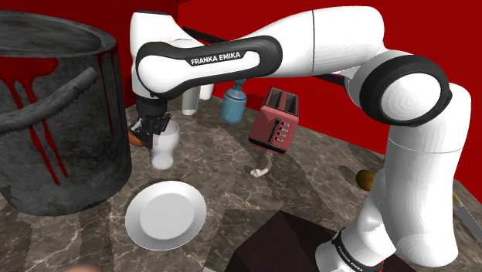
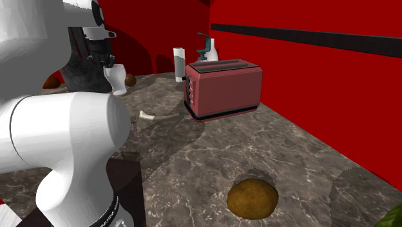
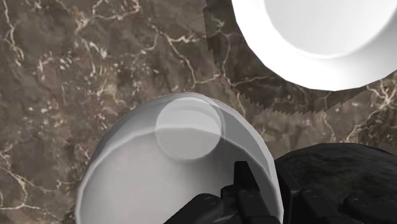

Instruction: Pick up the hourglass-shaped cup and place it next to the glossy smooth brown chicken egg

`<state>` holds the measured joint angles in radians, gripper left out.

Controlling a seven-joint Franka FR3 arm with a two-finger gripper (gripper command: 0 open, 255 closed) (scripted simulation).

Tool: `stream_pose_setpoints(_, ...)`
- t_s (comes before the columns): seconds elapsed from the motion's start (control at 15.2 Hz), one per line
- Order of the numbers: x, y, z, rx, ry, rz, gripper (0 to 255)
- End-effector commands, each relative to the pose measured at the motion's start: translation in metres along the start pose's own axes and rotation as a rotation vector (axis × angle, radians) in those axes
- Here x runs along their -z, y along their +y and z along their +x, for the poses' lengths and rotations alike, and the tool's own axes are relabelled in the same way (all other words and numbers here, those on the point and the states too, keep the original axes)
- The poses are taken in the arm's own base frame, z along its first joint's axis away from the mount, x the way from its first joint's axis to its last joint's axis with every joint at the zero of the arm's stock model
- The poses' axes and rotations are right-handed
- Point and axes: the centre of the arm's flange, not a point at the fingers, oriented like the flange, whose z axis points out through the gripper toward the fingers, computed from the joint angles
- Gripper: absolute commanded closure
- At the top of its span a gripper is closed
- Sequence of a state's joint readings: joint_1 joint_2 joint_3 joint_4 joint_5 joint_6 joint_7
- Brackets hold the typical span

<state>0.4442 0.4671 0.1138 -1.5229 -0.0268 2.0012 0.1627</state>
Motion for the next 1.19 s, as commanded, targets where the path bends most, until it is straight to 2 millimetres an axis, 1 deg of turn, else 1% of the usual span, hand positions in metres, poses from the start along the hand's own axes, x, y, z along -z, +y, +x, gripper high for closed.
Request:
stream_pose_setpoints(0.0,0.000,0.000,0.000,0.000,0.001,0.000,255)
stream_pose_setpoints(0.2,0.000,0.000,0.000,0.000,0.001,0.000,255)
stream_pose_setpoints(0.26,0.000,0.000,0.000,0.000,0.001,0.000,0)
stream_pose_setpoints(0.59,0.000,0.000,0.000,0.000,0.001,0.000,0)
stream_pose_setpoints(0.79,0.039,0.000,0.000,0.000,0.001,0.000,0)
stream_pose_setpoints(0.86,0.050,0.000,0.000,0.000,0.001,0.000,0)
stream_pose_setpoints(1.12,0.050,0.000,0.000,0.000,0.001,0.000,0)
